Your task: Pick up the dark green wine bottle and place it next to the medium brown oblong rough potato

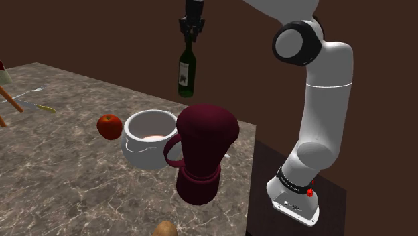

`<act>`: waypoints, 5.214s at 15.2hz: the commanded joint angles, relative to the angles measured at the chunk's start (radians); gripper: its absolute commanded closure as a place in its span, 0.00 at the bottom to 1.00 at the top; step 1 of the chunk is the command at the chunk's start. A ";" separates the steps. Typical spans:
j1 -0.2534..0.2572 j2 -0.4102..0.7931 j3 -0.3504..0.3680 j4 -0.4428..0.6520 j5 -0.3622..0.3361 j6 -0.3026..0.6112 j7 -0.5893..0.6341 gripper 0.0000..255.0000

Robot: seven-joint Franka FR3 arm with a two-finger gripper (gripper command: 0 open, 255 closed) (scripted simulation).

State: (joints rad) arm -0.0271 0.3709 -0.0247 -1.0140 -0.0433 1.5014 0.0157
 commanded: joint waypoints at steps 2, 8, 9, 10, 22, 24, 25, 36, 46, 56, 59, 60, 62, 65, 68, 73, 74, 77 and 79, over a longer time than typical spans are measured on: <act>0.000 0.044 0.000 0.116 0.001 -0.072 -0.003 1.00; 0.049 -0.212 0.020 -0.245 -0.016 0.030 0.067 1.00; 0.057 -0.253 0.026 -0.300 -0.018 0.043 0.081 1.00; 0.065 -0.292 0.033 -0.351 -0.020 0.054 0.096 1.00; 0.151 -0.665 0.137 -0.765 -0.007 0.083 0.287 1.00; 0.165 -0.715 0.159 -0.810 0.003 0.076 0.320 1.00; 0.172 -0.739 0.170 -0.831 0.008 0.072 0.337 1.00; 0.254 -0.953 0.314 -0.974 0.097 0.000 0.537 1.00; 0.323 -1.056 0.476 -0.983 0.209 -0.080 0.747 1.00; 0.355 -1.061 0.676 -0.884 0.322 -0.145 0.985 1.00; 0.351 -1.044 0.748 -0.833 0.350 -0.159 1.063 1.00; 0.348 -1.037 0.771 -0.815 0.358 -0.163 1.087 1.00; 0.354 -1.051 0.772 -0.852 0.366 -0.140 1.083 1.00; 0.364 -1.071 0.775 -0.905 0.376 -0.105 1.078 1.00; 0.373 -1.088 0.780 -0.956 0.387 -0.070 1.074 1.00; 0.386 -1.113 0.791 -1.037 0.406 -0.012 1.069 1.00; 0.388 -1.118 0.794 -1.053 0.410 0.000 1.068 1.00; 0.395 -1.130 0.804 -1.098 0.421 0.035 1.065 1.00; 0.399 -1.137 0.812 -1.127 0.429 0.058 1.064 1.00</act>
State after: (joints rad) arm 0.3730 -0.7655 0.7809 -2.1255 0.3827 1.5450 1.0793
